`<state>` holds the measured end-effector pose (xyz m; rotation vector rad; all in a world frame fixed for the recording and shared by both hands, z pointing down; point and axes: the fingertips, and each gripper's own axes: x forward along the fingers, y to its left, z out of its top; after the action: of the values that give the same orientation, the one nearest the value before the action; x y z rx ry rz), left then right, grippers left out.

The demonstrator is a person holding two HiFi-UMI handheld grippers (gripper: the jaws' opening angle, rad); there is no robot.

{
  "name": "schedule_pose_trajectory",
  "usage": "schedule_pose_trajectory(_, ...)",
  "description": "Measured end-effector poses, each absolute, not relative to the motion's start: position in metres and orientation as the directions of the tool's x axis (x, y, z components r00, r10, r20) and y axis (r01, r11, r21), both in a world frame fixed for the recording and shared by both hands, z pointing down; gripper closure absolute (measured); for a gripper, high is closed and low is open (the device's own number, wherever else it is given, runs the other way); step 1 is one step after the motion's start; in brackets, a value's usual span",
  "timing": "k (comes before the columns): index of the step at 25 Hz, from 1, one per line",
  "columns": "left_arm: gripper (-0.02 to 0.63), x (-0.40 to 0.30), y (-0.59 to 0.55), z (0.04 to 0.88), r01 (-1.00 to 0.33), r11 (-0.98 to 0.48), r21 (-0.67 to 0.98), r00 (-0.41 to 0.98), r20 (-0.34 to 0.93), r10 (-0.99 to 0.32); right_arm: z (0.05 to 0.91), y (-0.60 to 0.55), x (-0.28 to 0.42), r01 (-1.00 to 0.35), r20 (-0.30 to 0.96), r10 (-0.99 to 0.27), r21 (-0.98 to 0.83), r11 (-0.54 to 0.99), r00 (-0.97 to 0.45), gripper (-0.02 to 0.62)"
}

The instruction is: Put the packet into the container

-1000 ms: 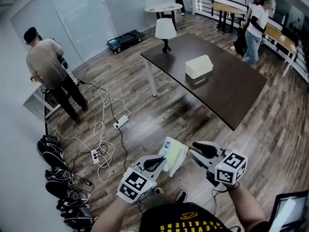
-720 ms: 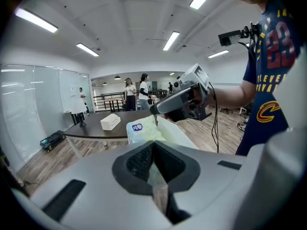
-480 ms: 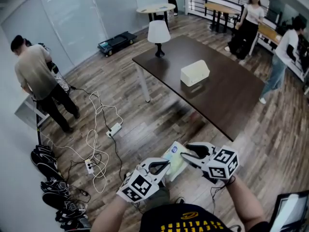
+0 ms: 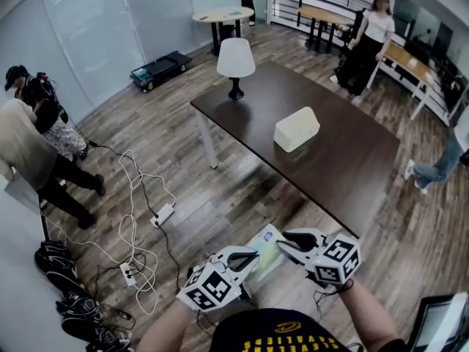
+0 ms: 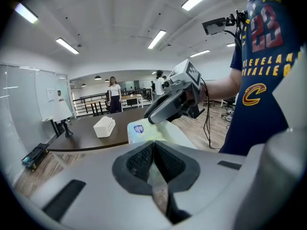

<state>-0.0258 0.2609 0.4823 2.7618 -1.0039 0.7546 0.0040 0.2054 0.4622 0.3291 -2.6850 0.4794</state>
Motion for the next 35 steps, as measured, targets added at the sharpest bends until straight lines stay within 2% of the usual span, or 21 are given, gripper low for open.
schedule_pose_trajectory(9, 0.604, -0.073, 0.216, 0.49, -0.586, -0.804, -0.102, 0.67, 0.496, -0.552, 0.467, 0.163, -0.04, -0.363, 0.434, -0.224, -0.27, 0.892, -0.872, 0.512)
schedule_pose_trajectory(17, 0.604, -0.085, 0.172, 0.499, -0.573, -0.811, -0.122, 0.66, 0.518, -0.544, 0.481, 0.117, -0.052, -0.367, 0.431, -0.215, -0.309, 0.878, -0.876, 0.517)
schedule_pose_trajectory(25, 0.604, -0.085, 0.091, 0.497, -0.572, -0.806, -0.152, 0.627, 0.554, -0.549, 0.483, 0.035, -0.052, -0.334, 0.401, -0.185, -0.34, 0.879, -0.897, 0.518)
schedule_pose_trajectory(35, 0.604, -0.049, -0.036, 0.479, -0.587, -0.785, -0.196, 0.587, 0.565, -0.58, 0.462, -0.092, -0.016, -0.336, 0.356, -0.216, -0.32, 0.886, -0.909, 0.543)
